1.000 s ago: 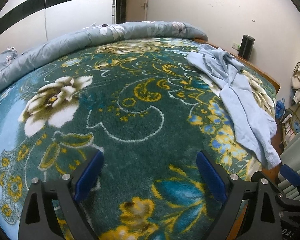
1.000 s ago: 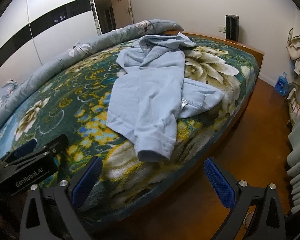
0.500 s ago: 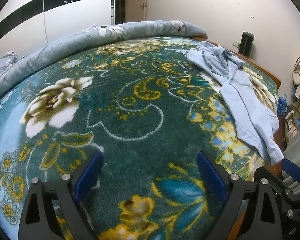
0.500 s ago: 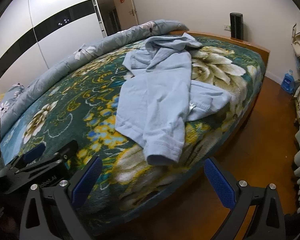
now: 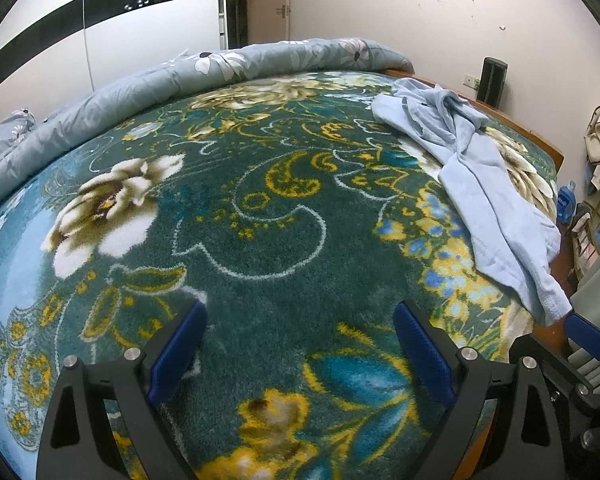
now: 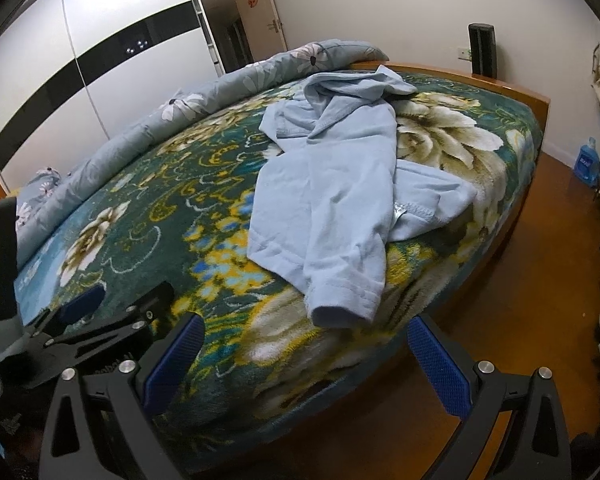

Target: Fold clothes

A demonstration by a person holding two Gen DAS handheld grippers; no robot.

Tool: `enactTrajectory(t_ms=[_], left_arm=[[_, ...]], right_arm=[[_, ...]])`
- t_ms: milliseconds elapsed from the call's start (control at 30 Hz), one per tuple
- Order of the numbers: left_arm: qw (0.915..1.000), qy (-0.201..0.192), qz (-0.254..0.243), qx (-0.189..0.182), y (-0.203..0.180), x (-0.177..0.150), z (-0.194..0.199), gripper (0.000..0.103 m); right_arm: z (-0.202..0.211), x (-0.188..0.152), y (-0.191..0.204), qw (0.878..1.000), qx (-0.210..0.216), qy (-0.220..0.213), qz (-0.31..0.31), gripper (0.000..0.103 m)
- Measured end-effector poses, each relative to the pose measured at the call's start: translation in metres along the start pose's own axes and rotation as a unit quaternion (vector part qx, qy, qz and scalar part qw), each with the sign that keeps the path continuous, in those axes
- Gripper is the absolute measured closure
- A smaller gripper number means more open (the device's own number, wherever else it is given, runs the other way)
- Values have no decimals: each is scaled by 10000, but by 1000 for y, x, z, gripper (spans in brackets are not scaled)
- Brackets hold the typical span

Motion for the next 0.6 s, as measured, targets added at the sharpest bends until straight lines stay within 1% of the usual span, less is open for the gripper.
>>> enactTrajectory(t_ms=[133, 233, 333, 600], left_arm=[[10000, -34, -26, 35, -1, -1, 1, 8], [10000, -56, -34, 50, -1, -1, 1, 8], [10000, -66, -21, 38, -1, -1, 1, 8], [10000, -83, 15, 3, 0, -1, 1, 8]], right_arm=[[2, 0, -3, 9999, -48, -51, -80, 0], [-1, -1, -4, 9999, -17, 55, -105, 0], [-3, -4, -2, 9999, 26, 122, 12, 0], [0, -5, 6, 9997, 87, 79, 203, 0]])
Point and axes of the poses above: each gripper's, at about its wrist camera, not at the fingertips, and z roughly against the way its jaws point, y to its left, x to its top, the point moved 5 cm from there along -z, roughly the way its jaws point, and after that the axes turned 1 degree about -y, right-handed, at the moved point
